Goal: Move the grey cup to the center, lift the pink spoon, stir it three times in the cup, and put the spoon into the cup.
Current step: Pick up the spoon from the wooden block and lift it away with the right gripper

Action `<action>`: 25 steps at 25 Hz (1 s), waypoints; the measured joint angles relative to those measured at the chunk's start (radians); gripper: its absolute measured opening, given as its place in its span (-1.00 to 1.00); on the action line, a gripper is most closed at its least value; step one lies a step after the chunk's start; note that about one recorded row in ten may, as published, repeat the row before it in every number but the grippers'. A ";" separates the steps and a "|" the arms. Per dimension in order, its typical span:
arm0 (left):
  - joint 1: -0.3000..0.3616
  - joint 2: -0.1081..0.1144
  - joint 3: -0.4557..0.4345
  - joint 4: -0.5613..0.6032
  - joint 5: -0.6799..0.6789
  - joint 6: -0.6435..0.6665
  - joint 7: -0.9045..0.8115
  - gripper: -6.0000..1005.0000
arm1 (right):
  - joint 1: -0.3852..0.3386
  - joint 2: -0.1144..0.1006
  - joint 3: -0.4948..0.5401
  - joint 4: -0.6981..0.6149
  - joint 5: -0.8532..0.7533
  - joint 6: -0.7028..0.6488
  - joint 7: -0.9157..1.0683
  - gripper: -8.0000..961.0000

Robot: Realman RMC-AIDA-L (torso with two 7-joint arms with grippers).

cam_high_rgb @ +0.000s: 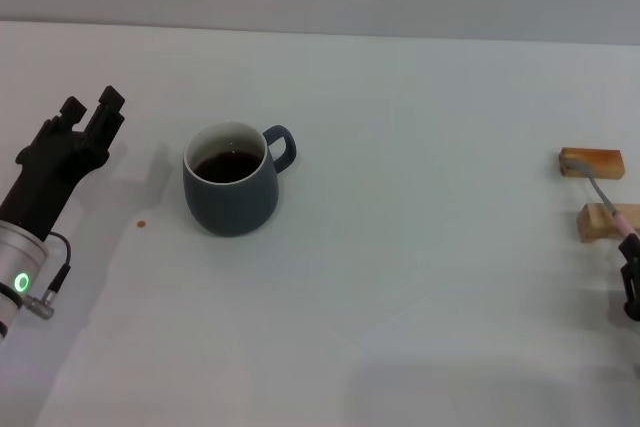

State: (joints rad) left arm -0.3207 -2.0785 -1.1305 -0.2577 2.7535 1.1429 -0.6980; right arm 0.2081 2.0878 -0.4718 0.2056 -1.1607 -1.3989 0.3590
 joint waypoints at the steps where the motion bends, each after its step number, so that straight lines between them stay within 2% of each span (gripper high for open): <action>1: 0.001 0.000 0.000 0.000 0.000 0.000 0.000 0.23 | 0.000 0.000 0.000 0.000 0.000 -0.004 0.000 -0.70; 25: 0.001 0.000 0.000 0.000 0.000 -0.019 0.000 0.23 | 0.012 -0.003 0.004 0.003 0.001 -0.084 0.004 -0.70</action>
State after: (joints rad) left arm -0.3197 -2.0785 -1.1306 -0.2577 2.7535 1.1239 -0.6980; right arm 0.2205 2.0846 -0.4678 0.2086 -1.1596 -1.4826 0.3627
